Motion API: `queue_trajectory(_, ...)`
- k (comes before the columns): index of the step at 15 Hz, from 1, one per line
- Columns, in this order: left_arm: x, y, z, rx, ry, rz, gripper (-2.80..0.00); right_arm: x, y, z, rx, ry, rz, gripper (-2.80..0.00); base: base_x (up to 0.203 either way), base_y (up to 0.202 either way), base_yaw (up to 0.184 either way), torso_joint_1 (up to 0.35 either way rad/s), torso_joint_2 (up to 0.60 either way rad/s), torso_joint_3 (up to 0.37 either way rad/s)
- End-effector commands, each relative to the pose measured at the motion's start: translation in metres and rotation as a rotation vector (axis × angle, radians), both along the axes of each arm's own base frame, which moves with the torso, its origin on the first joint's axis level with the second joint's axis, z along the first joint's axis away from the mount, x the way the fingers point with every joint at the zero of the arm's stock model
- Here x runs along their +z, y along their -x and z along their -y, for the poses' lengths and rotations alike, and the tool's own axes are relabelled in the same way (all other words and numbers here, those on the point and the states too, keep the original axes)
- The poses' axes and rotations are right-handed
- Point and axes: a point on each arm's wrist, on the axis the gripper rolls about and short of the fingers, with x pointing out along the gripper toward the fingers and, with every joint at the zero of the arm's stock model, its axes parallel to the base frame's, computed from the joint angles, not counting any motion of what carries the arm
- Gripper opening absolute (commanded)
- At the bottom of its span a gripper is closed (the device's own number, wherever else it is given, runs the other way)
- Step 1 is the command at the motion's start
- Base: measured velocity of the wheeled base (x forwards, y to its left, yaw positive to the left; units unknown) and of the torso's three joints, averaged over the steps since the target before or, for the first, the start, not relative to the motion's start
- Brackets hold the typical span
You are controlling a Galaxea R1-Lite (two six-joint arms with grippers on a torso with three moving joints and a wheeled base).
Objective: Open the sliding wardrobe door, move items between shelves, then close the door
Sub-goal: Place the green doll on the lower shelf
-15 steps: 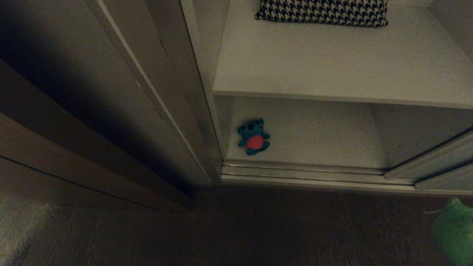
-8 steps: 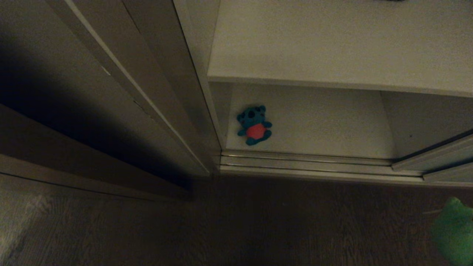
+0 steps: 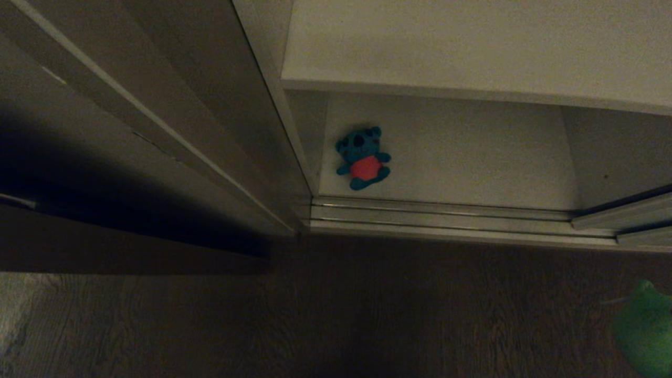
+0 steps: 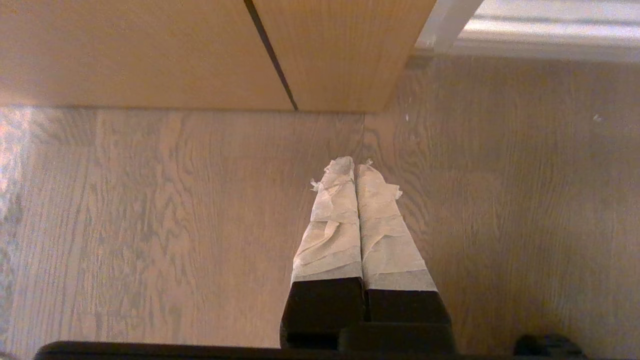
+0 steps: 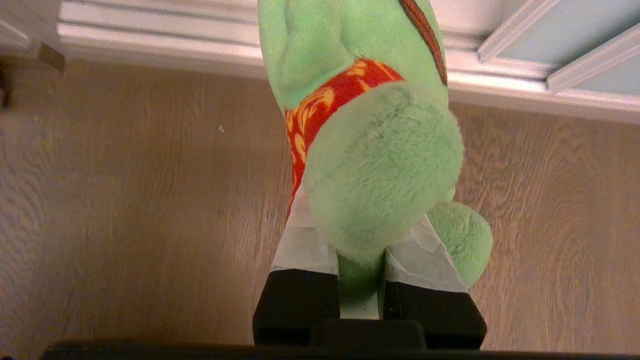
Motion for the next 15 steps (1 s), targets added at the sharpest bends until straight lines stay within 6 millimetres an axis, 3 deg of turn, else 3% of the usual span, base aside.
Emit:
queue_trajectory(1,0.0000,0.0000,0.0000,0.000,0.000,0.001,-2.80,-0.0001,0.0000,0.0000,0.000,0.000,-0.001,-2.80,0.000,0.000,0.000,0.004,0.00,-0.196)
queue_trajectory(15,0.0001,-0.0003,0.0000,-0.002,0.002,0.005,-2.80,0.0000,0.0000,0.0000,0.000,0.000,0.000,-2.80,0.000,0.000,0.000,0.002,0.00,-0.198)
